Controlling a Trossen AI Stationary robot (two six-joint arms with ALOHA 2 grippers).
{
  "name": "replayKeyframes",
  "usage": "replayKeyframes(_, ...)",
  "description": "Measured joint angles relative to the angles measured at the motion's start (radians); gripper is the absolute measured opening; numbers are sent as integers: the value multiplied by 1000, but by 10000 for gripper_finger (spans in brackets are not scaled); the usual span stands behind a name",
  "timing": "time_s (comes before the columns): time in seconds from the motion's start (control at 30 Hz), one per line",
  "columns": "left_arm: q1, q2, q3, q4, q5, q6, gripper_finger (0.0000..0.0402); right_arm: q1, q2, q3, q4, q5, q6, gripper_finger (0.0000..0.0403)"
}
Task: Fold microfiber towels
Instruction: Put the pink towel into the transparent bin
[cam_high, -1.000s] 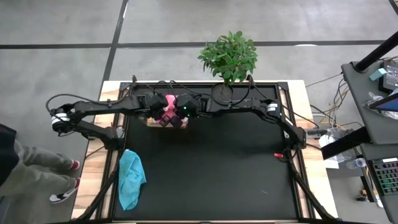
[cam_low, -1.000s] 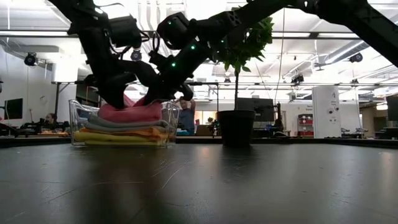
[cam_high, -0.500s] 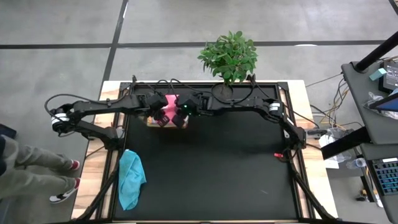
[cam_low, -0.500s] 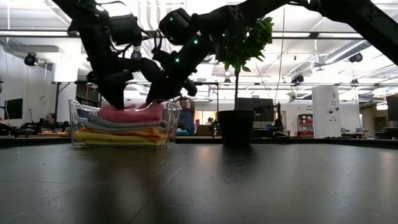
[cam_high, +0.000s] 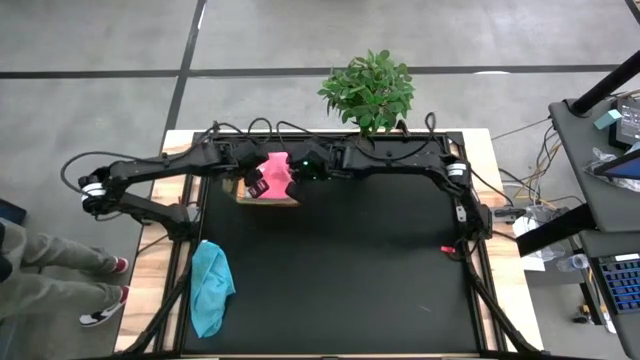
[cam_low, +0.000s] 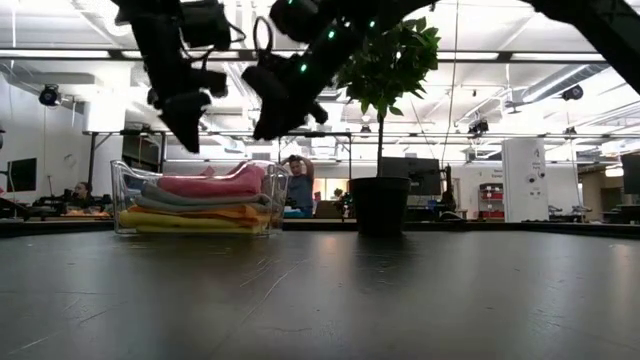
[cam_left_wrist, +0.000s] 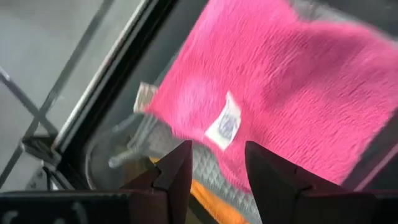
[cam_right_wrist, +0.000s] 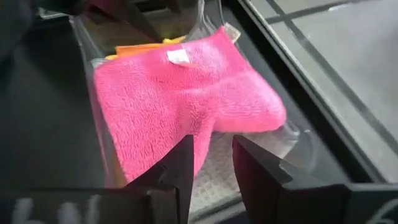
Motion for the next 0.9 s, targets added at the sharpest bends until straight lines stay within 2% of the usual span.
replayKeyframes(0.17, -1, -39, -24, 63, 11, 101, 125, -1, -24, 1, 10, -8, -52, 62)
replayKeyframes(0.3, 12, -80, -97, 169, 13, 124, 87, -11, -4, 0, 84, -29, -84, 16)
replayKeyframes(0.5, 42, -85, -234, 498, 19, 182, 11, -44, 61, 1, 260, -107, -70, 9)
replayKeyframes(0.63, 82, -85, -300, 597, 17, 177, 6, -59, 131, 44, 285, -131, -52, 8)
replayKeyframes(0.73, 99, -86, -347, 677, 19, 173, 2, -62, 186, 90, 240, -132, -64, 8)
replayKeyframes(0.8, 103, -82, -372, 693, 23, 163, 1, -62, 216, 133, 149, -126, -78, 8)
replayKeyframes(0.9, 110, -63, -404, 717, 25, 131, 1, -62, 237, 176, 47, -69, -101, 8)
